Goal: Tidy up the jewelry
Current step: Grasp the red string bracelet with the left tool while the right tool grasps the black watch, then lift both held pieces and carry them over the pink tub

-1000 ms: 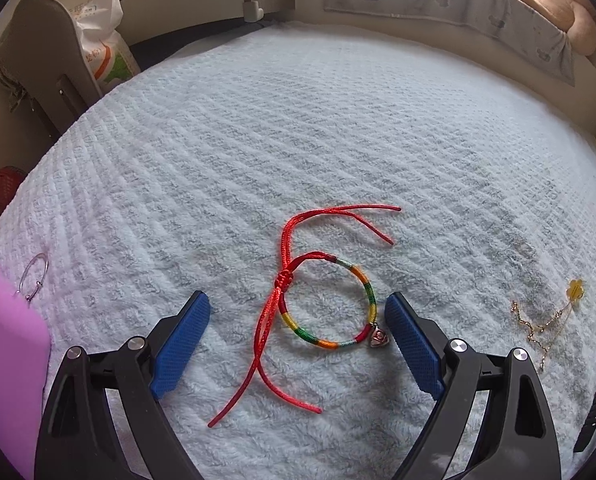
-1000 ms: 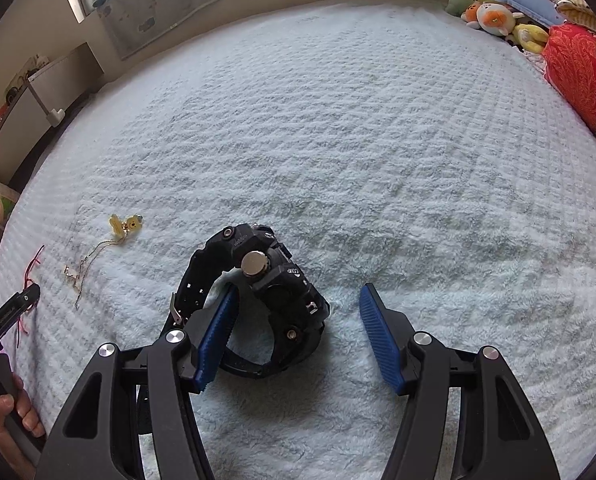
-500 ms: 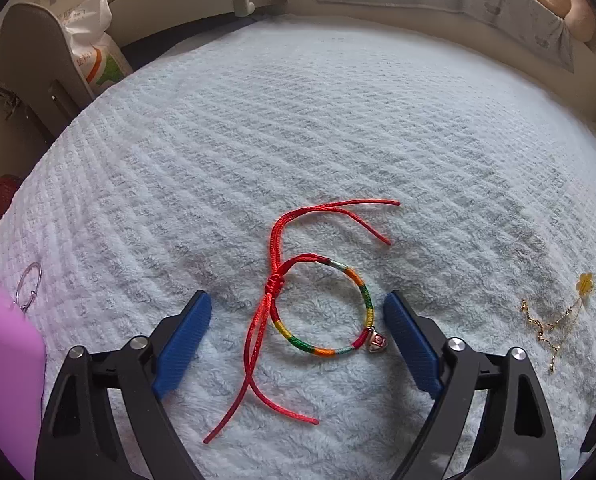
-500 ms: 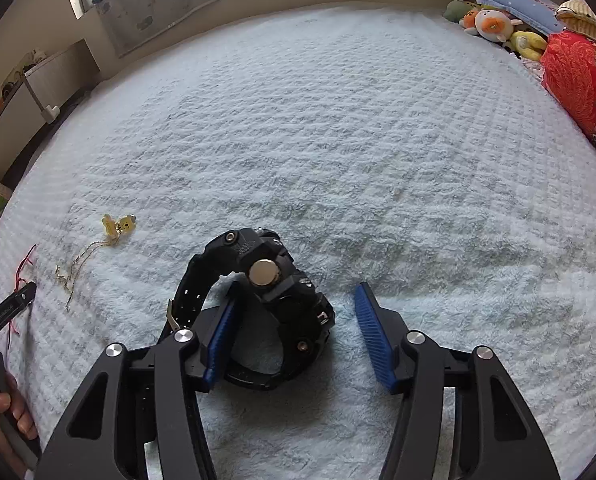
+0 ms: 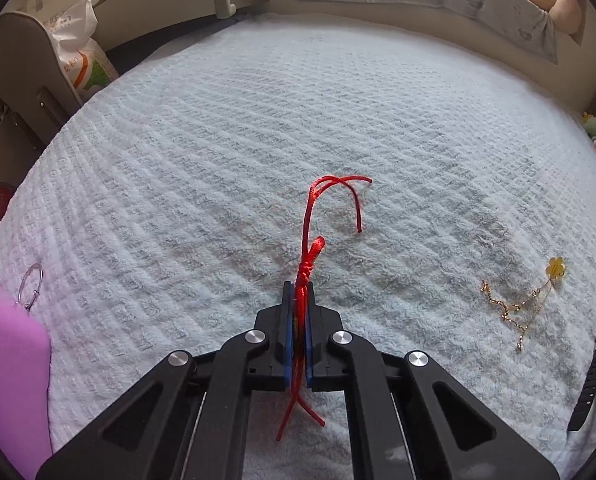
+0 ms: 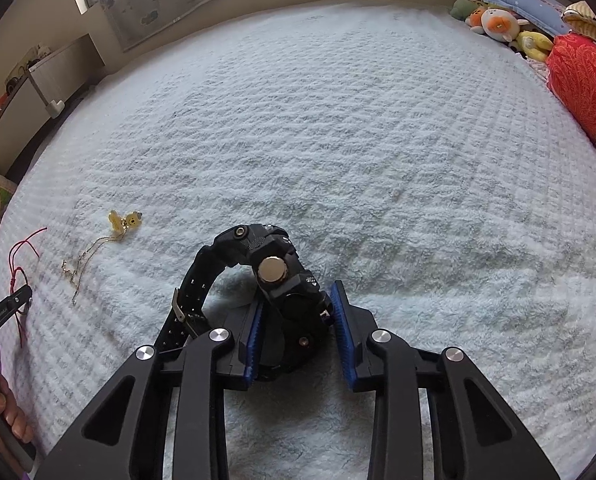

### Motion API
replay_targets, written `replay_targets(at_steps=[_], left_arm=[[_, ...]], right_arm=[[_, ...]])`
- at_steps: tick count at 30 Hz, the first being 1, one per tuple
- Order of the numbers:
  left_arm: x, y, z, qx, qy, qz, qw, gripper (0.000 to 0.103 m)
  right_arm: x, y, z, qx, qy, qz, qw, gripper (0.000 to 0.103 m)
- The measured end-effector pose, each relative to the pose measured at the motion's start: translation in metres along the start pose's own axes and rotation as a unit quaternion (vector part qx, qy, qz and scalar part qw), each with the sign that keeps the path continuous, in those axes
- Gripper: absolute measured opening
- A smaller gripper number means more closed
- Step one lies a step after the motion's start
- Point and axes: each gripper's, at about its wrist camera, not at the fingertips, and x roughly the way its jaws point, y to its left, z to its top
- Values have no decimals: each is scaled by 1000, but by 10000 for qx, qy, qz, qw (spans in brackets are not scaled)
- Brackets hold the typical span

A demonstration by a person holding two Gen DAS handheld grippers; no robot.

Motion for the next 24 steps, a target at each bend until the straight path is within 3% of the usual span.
replay_targets(at_steps=[9,24], left_arm=[[-27,7,5,32,-160,-22,9999,4],[-85,-18,6,204,-339,-214,9990,4]], right_arm=[[-16,-5,0,31,-40,29,10000,28],[-76,-10,6,-140,-266,198,9994,28]])
